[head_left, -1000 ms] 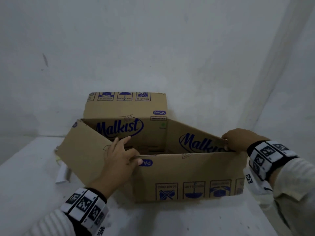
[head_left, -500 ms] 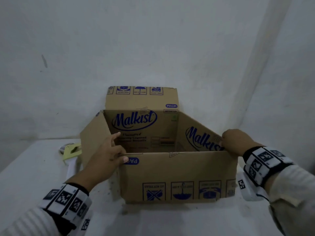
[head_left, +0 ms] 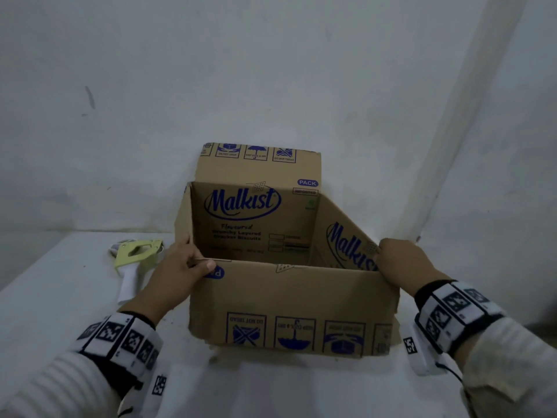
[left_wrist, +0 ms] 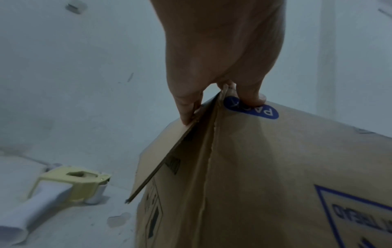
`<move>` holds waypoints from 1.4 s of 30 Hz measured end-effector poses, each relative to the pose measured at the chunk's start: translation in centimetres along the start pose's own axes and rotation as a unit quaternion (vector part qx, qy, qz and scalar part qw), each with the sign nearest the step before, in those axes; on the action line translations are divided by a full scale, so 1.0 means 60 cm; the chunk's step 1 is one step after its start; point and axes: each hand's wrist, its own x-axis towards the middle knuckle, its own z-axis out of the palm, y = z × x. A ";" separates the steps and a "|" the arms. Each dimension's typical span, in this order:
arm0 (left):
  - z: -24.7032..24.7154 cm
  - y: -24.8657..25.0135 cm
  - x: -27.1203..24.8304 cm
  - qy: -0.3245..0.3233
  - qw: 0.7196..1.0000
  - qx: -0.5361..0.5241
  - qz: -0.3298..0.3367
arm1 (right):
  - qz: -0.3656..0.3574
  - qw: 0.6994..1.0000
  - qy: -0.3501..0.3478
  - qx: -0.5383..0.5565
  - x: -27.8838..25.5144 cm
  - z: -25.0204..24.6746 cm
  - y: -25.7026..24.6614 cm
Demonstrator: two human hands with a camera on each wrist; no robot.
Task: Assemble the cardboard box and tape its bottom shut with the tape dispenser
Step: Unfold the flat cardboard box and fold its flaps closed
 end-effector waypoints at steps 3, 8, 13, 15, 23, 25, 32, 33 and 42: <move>-0.011 -0.004 -0.004 0.003 1.000 0.024 0.016 | 0.011 0.999 0.010 0.047 -0.003 -0.002 0.008; -0.017 -0.002 -0.034 0.021 1.000 0.005 0.008 | 0.033 0.988 0.033 0.149 -0.001 0.006 0.015; 0.005 0.013 -0.050 0.069 0.997 -0.034 -0.033 | 0.029 0.967 0.049 0.248 -0.016 0.025 0.028; 0.012 0.016 -0.054 0.080 0.995 -0.037 -0.042 | 0.017 0.968 0.058 0.244 -0.025 0.030 0.032; 0.032 0.044 -0.077 0.130 0.983 -0.075 -0.101 | -0.001 0.993 0.071 0.094 -0.072 0.013 -0.004; 0.033 0.050 -0.083 0.139 0.977 -0.112 -0.113 | -0.044 0.993 0.070 0.079 -0.099 0.002 -0.041; 0.023 0.045 -0.093 0.177 0.962 -0.136 -0.156 | -0.215 0.975 0.017 0.051 -0.145 0.020 -0.202; 0.021 0.045 -0.096 0.177 0.959 -0.139 -0.170 | -0.222 0.974 0.011 0.053 -0.146 0.022 -0.226; -0.003 -0.004 -0.071 0.031 0.926 -0.309 -0.215 | -0.297 0.943 0.084 0.127 -0.129 0.046 -0.403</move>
